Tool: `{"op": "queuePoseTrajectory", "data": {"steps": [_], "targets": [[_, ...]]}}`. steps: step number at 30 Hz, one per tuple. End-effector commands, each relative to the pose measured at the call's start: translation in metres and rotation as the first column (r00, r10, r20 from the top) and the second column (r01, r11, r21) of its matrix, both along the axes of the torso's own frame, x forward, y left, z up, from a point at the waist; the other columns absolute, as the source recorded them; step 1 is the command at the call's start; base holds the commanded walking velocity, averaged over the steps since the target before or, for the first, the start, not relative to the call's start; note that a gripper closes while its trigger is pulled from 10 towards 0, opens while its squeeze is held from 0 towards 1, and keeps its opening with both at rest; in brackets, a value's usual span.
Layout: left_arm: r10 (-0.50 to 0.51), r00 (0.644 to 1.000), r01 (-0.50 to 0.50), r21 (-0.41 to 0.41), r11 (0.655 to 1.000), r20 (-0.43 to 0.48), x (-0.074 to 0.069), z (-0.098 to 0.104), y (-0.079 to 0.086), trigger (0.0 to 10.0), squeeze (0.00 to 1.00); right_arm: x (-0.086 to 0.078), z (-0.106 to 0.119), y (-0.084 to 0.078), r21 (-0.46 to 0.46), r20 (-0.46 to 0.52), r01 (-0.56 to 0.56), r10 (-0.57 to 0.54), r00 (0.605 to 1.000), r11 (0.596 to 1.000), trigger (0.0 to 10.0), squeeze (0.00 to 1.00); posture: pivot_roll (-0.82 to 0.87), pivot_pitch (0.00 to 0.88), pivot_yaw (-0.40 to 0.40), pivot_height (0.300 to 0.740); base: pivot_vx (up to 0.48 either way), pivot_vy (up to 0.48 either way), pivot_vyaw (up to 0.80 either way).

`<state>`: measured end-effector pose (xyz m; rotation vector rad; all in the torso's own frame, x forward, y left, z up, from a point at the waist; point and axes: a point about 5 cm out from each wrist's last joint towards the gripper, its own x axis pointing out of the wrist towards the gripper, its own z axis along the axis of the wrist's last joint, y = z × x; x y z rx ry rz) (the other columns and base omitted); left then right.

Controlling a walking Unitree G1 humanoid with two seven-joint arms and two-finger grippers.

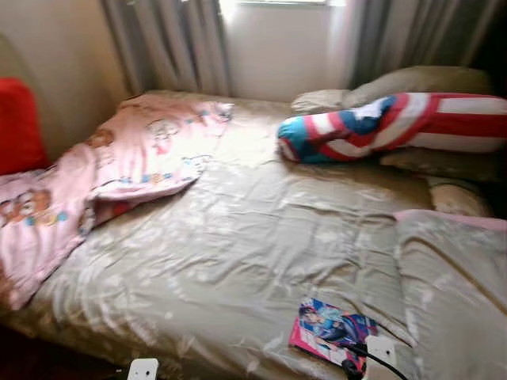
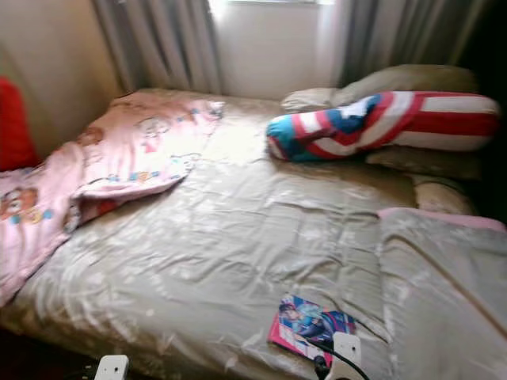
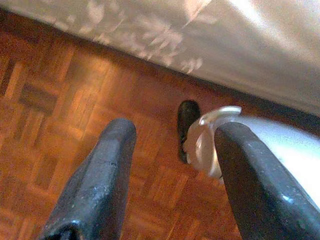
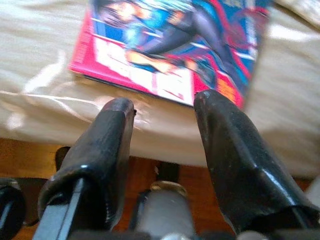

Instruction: Clean up the room

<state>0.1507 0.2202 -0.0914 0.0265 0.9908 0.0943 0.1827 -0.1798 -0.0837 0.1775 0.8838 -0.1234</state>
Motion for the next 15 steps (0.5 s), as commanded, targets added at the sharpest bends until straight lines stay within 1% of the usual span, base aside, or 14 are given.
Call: {"op": "queuePoseTrajectory", "data": {"steps": [1, 2, 5, 7, 10, 11, 14, 15], "targets": [[0.000, 1.000, 0.000, 0.000, 1.000, 0.003, 0.0044, 0.0011, -0.0017, 10.0, 0.00, -0.0040, -0.0020, -0.0015, 0.009, -0.019, 0.018, -0.017, 1.000, 1.000, 10.0, 0.00, -0.03, 0.000, 0.012, 0.740, 0.000, 0.000, 0.00], [0.003, 1.000, -0.003, -0.002, 1.000, 0.009, 0.0076, 0.0022, -0.0024, 10.0, 0.00, -0.0025, -0.0014, -0.0009, 0.008, -0.015, 0.007, -0.007, 1.000, 1.000, 10.0, 0.00, -0.03, 0.000, 0.014, 0.740, 0.000, 0.000, 0.00], [0.005, 1.000, -0.005, -0.004, 1.000, 0.014, 0.0110, 0.0034, -0.0025, 10.0, 0.00, -0.0009, -0.0007, -0.0006, 0.010, -0.011, 0.007, -0.006, 1.000, 1.000, 10.0, 0.00, -0.02, 0.000, 0.015, 0.740, 0.000, 0.000, 0.00], [0.007, 1.000, -0.007, -0.008, 1.000, 0.014, 0.0115, 0.0036, -0.0026, 10.0, 0.00, -0.0011, -0.0008, -0.0004, 0.011, -0.014, 0.008, -0.008, 1.000, 1.000, 10.0, 0.00, -0.02, 0.015, 0.015, 0.740, 0.000, 0.000, 0.00], [0.002, 1.000, -0.002, -0.007, 1.000, 0.008, 0.0108, 0.0033, -0.0023, 10.0, 0.00, -0.0015, -0.0011, -0.0004, 0.006, -0.017, 0.007, -0.007, 1.000, 1.000, 10.0, 0.00, -0.02, 0.019, 0.016, 0.740, 0.000, 0.305, 0.00], [-0.002, 1.000, 0.002, -0.006, 1.000, 0.006, 0.0107, 0.0033, -0.0022, 10.0, 0.00, -0.0012, -0.0009, -0.0003, -0.002, -0.016, -0.004, 0.004, 1.000, 1.000, 10.0, 0.00, -0.02, 0.034, 0.016, 0.740, 0.000, 0.334, 0.00], [-0.006, 1.000, 0.006, -0.004, 1.000, 0.005, 0.0109, 0.0033, -0.0020, 10.0, 0.00, -0.0002, 0.0001, -0.0002, -0.008, 0.002, -0.014, 0.014, 1.000, 1.000, 10.0, 0.00, -0.02, 0.044, 0.016, 0.740, 0.000, 0.336, 0.00], [-0.006, 1.000, 0.006, -0.004, 1.000, 0.005, 0.0109, 0.0034, -0.0019, 10.0, 0.00, -0.0002, 0.0001, 0.0002, -0.006, 0.003, -0.015, 0.015, 1.000, 1.000, 10.0, 0.00, -0.01, 0.047, 0.015, 0.740, 0.000, 0.337, 0.80]]}}
